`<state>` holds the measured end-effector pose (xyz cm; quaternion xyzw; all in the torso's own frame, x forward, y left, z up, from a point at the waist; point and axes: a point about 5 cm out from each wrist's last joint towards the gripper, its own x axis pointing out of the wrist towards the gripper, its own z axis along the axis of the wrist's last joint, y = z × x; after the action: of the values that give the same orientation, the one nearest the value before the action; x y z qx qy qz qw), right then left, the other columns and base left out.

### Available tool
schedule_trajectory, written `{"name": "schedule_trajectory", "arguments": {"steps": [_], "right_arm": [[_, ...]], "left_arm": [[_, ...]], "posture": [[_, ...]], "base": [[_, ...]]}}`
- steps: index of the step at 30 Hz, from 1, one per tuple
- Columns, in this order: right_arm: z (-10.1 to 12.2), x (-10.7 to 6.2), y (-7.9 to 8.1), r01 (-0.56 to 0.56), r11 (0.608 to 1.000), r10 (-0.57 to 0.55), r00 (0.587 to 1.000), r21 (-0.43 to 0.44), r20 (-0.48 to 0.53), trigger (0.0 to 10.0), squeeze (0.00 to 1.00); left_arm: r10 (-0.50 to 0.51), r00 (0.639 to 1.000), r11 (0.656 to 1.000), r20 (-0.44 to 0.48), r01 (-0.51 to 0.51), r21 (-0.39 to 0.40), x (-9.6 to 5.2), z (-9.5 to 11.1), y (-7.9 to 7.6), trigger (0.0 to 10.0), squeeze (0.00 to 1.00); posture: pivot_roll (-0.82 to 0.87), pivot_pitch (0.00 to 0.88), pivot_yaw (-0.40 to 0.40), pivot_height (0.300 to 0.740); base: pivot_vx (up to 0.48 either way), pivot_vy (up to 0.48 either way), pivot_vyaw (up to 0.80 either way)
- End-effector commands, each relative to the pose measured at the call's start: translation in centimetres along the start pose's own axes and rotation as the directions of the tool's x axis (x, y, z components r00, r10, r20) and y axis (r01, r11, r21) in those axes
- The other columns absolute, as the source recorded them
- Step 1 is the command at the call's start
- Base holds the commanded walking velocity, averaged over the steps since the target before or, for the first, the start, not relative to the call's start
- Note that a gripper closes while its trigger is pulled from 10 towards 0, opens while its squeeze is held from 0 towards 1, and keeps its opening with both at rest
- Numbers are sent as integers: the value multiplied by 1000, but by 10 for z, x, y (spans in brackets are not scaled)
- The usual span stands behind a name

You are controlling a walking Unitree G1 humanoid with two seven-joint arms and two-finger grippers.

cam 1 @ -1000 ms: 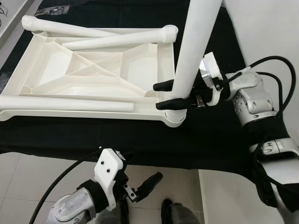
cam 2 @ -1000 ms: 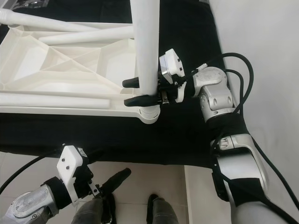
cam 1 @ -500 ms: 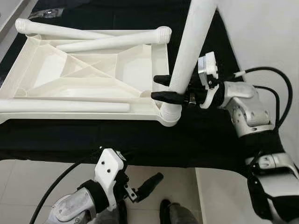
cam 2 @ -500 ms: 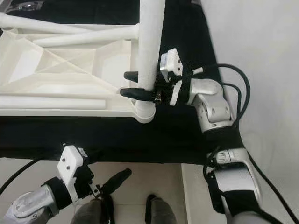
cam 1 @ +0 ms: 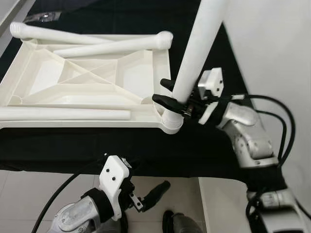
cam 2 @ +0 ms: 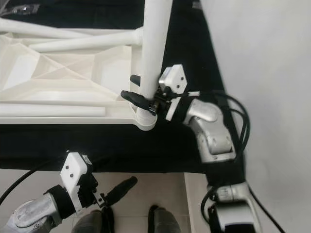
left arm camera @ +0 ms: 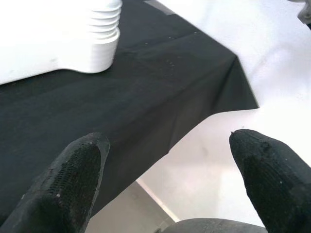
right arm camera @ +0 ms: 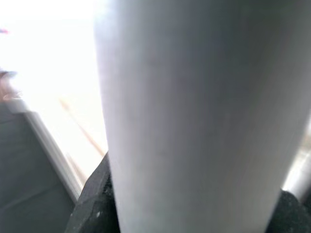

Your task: Building children table

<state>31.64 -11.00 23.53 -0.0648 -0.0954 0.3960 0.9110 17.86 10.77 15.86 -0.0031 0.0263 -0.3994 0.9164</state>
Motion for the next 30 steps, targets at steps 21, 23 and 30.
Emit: {"name": "schedule_trajectory", "arguments": {"steps": [21, 23, 30], "right_arm": [[-76, -24, 63, 572, 807, -458, 764, 147, -455, 10000, 0], [-73, -25, 63, 591, 795, -480, 750, 136, -456, 10000, 0], [-68, -25, 58, 621, 775, -523, 734, 118, -433, 10000, 0]], "left_arm": [[67, 998, 997, -1, -67, 39, -1, 1, 20, 10000, 0], [99, 995, 993, 7, -100, 56, -3, 4, 28, 10000, 0], [225, 973, 957, 58, -232, 176, -9, 28, 78, 10000, 0]], "posture": [[69, 279, -40, 740], [69, 279, -40, 740], [63, 250, -31, 740]], "base": [[0, 0, 0], [0, 0, 0], [0, 0, 0]]}}
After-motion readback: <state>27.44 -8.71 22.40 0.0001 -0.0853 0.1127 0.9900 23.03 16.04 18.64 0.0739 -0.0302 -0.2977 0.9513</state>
